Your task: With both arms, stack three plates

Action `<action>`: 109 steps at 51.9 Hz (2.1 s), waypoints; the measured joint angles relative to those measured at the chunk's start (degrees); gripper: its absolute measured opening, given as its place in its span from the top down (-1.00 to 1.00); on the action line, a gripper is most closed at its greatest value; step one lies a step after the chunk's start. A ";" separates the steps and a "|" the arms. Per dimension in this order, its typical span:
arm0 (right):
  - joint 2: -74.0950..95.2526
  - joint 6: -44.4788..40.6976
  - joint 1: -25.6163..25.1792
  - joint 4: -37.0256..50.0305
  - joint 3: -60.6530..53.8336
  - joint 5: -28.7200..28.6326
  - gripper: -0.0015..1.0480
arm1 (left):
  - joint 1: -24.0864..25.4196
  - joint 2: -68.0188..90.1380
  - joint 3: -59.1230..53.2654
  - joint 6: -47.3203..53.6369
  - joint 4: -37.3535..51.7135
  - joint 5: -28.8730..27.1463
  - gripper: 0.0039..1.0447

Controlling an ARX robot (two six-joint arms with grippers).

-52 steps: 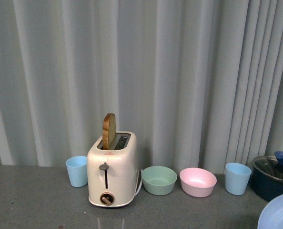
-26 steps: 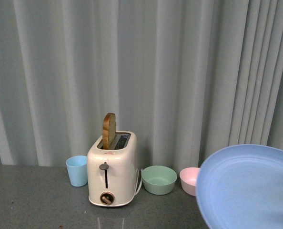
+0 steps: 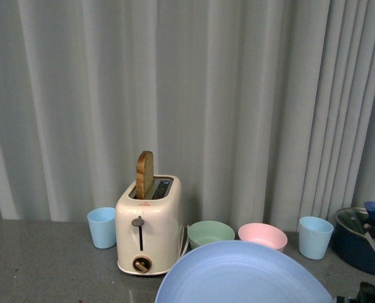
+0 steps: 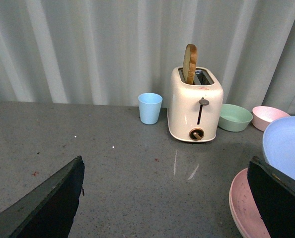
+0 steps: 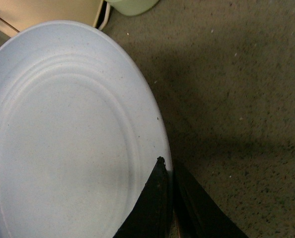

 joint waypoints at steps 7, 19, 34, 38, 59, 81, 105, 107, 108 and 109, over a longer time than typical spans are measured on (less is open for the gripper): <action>3.10 1.77 1.68 1.40 0.07 0.07 0.94 | 0.00 0.00 0.00 0.00 0.00 0.00 -0.87; 8.15 5.46 4.83 4.61 0.26 0.04 0.94 | 0.00 0.00 0.00 0.00 0.00 0.00 -0.87; 10.86 6.49 6.10 5.05 0.37 0.68 0.94 | 0.00 0.00 0.00 0.00 0.00 0.00 -0.87; 11.04 6.56 6.10 5.03 0.39 0.94 0.94 | 0.00 0.00 0.00 0.00 0.00 0.00 -0.87; 11.65 6.93 6.16 2.40 1.16 2.10 0.94 | 0.00 0.00 0.00 0.00 0.00 0.00 -0.87; 5.88 7.65 5.62 1.27 -1.29 1.70 -0.01 | 0.00 0.00 0.00 0.00 0.00 0.00 -0.87; -33.31 2.69 -8.72 -8.11 -15.04 2.99 -0.86 | 0.00 0.00 0.00 0.00 0.00 0.00 -0.87; -37.83 1.90 -10.93 -10.08 -15.78 3.41 -0.86 | 0.00 0.00 0.00 0.00 0.00 0.00 -0.87; -39.60 1.60 -11.69 -10.80 -16.06 3.91 -0.86 | 0.00 0.00 0.00 0.00 0.00 0.00 -0.87; -42.18 1.31 -12.79 -11.80 -16.46 4.17 -0.86 | 0.00 0.00 0.00 0.00 0.00 0.00 -0.87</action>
